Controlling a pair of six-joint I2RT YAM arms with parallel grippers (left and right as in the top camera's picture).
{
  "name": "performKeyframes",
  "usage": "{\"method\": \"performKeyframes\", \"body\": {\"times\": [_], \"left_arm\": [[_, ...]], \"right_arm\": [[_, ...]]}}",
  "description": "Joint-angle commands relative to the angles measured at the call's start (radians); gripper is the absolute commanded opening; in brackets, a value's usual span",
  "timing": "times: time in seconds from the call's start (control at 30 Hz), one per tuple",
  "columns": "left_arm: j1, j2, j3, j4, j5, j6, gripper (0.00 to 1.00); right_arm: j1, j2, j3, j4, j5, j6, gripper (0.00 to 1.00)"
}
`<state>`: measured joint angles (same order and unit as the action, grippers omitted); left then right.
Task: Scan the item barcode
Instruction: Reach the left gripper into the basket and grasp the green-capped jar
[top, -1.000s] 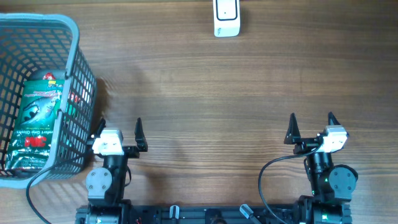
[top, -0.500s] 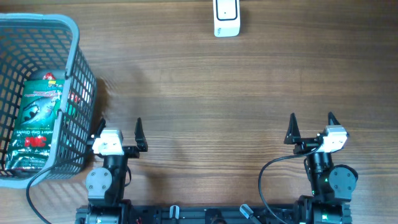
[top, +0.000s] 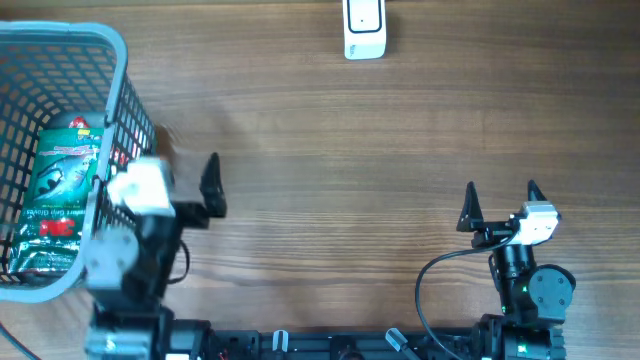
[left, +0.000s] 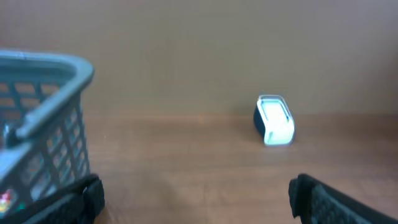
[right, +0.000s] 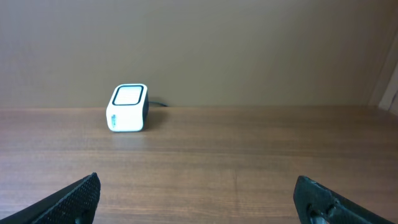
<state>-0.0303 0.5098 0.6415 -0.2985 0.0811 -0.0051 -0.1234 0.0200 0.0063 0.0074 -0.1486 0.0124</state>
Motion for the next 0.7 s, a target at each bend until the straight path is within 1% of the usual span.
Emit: {"method": "performKeyframes", "body": {"times": [0.0, 0.07, 0.1, 0.13, 0.2, 0.23, 0.33, 0.43, 0.47, 0.5, 0.53, 0.57, 0.63, 0.67], "left_arm": [[0.006, 0.238, 0.295, -0.174, 0.019, -0.003, 1.0], [0.006, 0.378, 0.473, -0.323, 0.019, -0.002, 1.0], [0.006, 0.504, 0.637, -0.466, 0.019, -0.002, 1.0], [0.005, 0.599, 0.762, -0.578, 0.02, 0.001, 1.0], [0.005, 0.708, 0.911, -0.697, 0.042, 0.001, 1.0], [0.005, 0.791, 1.006, -0.755, 0.096, -0.003, 1.0], [0.005, 0.87, 1.033, -0.764, 0.208, -0.002, 1.0], [0.009, 0.906, 1.033, -0.721, 0.188, -0.004, 1.0], [0.021, 0.906, 1.035, -0.697, 0.143, -0.055, 1.0], [0.049, 0.902, 1.051, -0.678, 0.068, -0.169, 1.0], [0.093, 0.902, 1.082, -0.678, 0.006, -0.278, 0.97], [0.15, 0.902, 1.112, -0.684, -0.02, -0.359, 0.96], [0.256, 0.9, 1.129, -0.69, -0.024, -0.451, 0.93], [0.384, 0.9, 1.129, -0.739, -0.051, -0.515, 0.9]], "right_arm": [[-0.002, -0.006, -0.001, 0.003, -0.005, -0.012, 1.0], [-0.002, -0.006, -0.001, 0.004, -0.005, -0.012, 1.0], [-0.002, -0.006, -0.001, 0.003, -0.005, -0.012, 1.0], [-0.002, -0.006, -0.001, 0.003, -0.005, -0.013, 1.0], [-0.002, -0.006, -0.001, 0.003, -0.005, -0.012, 1.0], [-0.002, -0.006, -0.001, 0.003, -0.005, -0.012, 1.0], [-0.002, -0.006, -0.001, 0.003, -0.005, -0.012, 1.0], [-0.002, -0.006, -0.001, 0.003, -0.005, -0.012, 1.0], [-0.002, -0.006, -0.001, 0.003, -0.005, -0.012, 0.99], [-0.002, -0.006, -0.001, 0.003, -0.005, -0.012, 1.0], [-0.002, -0.006, -0.001, 0.003, -0.005, -0.012, 1.0], [-0.002, -0.006, -0.001, 0.003, -0.005, -0.012, 0.99], [-0.002, -0.006, -0.001, 0.003, -0.005, -0.013, 1.0], [-0.002, -0.006, -0.001, 0.003, -0.005, -0.012, 1.0]]}}
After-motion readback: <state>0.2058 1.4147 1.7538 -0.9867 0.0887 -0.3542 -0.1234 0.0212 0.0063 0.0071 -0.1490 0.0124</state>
